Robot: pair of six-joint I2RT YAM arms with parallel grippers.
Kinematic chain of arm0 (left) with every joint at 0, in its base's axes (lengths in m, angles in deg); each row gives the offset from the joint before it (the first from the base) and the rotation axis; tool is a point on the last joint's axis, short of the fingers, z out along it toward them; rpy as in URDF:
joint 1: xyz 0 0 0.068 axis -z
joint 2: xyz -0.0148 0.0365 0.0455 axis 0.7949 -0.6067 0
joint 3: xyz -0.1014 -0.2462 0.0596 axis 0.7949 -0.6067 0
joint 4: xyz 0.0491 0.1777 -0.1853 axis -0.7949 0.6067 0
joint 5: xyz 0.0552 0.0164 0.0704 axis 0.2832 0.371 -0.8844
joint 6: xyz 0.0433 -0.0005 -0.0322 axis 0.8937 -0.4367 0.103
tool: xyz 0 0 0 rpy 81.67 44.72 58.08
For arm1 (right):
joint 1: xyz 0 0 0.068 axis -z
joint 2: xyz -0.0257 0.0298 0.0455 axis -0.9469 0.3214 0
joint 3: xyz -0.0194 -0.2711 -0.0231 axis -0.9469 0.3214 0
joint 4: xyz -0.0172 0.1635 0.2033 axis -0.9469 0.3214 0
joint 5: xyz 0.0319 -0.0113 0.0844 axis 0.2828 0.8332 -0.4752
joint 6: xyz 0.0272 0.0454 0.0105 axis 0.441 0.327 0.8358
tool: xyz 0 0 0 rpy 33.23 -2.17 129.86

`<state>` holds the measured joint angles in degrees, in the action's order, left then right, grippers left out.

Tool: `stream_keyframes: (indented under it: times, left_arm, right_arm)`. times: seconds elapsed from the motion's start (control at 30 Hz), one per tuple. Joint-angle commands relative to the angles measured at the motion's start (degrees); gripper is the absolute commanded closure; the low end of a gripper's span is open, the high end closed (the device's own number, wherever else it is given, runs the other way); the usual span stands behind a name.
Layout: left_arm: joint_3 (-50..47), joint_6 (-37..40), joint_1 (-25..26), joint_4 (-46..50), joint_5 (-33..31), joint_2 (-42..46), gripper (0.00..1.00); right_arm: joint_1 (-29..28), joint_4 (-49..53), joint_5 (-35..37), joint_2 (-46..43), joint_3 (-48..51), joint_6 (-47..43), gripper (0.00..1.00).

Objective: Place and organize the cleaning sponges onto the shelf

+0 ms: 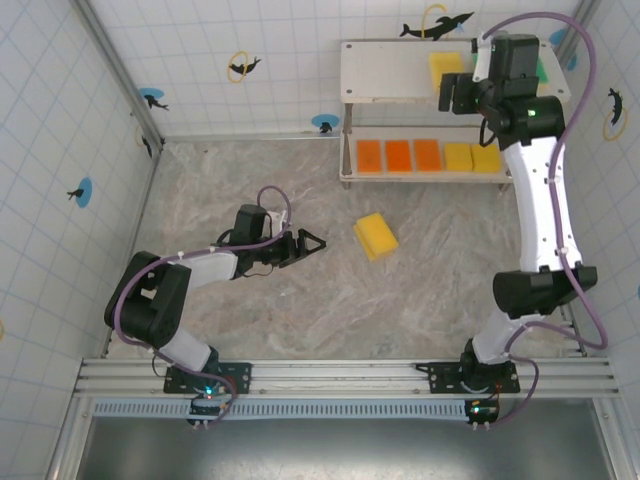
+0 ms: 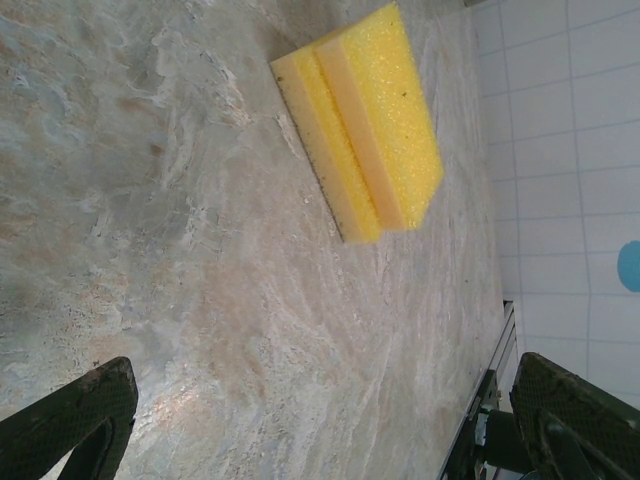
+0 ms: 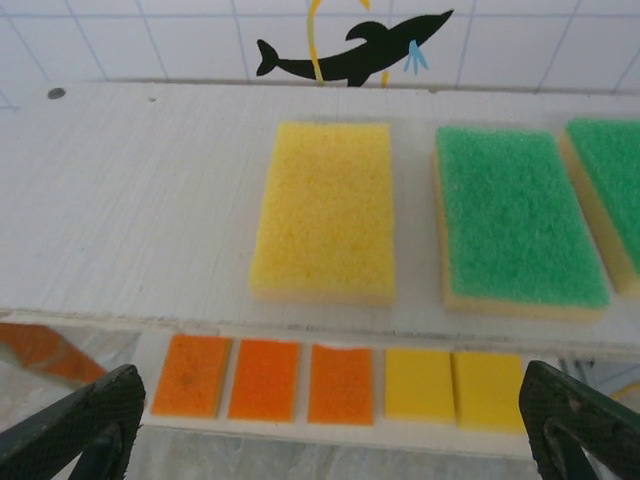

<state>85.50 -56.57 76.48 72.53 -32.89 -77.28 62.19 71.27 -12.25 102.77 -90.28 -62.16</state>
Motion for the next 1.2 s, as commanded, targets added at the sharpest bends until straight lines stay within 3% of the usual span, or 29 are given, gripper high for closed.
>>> stream_keyframes:
  times: [0.0,0.2,0.47,0.83,1.17]
  left_arm:
    - [-0.35,0.84,-0.45,-0.88,0.64,0.97,0.02]
    - [-0.15,0.95,-0.46,-0.70,0.68,0.81,0.02]
    - [1.29,1.12,-0.48,-0.38,0.78,-0.58,0.02]
    - [2.76,0.95,-0.40,-0.10,1.21,-2.82,0.02]
    - [2.70,0.34,-0.46,0.26,0.76,-2.17,0.02]
  right_arm:
    - [-0.83,-2.77,-1.42,-5.43,6.40,-0.12,0.01]
    - [-2.26,-8.91,-3.36,-14.63,21.65,-0.25,0.01]
    - [-6.66,-10.81,-3.67,-20.30,35.02,0.92,0.01]
    - [-13.40,-14.28,-8.01,-22.87,52.68,3.55,0.01]
    - [-20.51,-19.17,-8.55,-18.40,62.84,8.26,0.01]
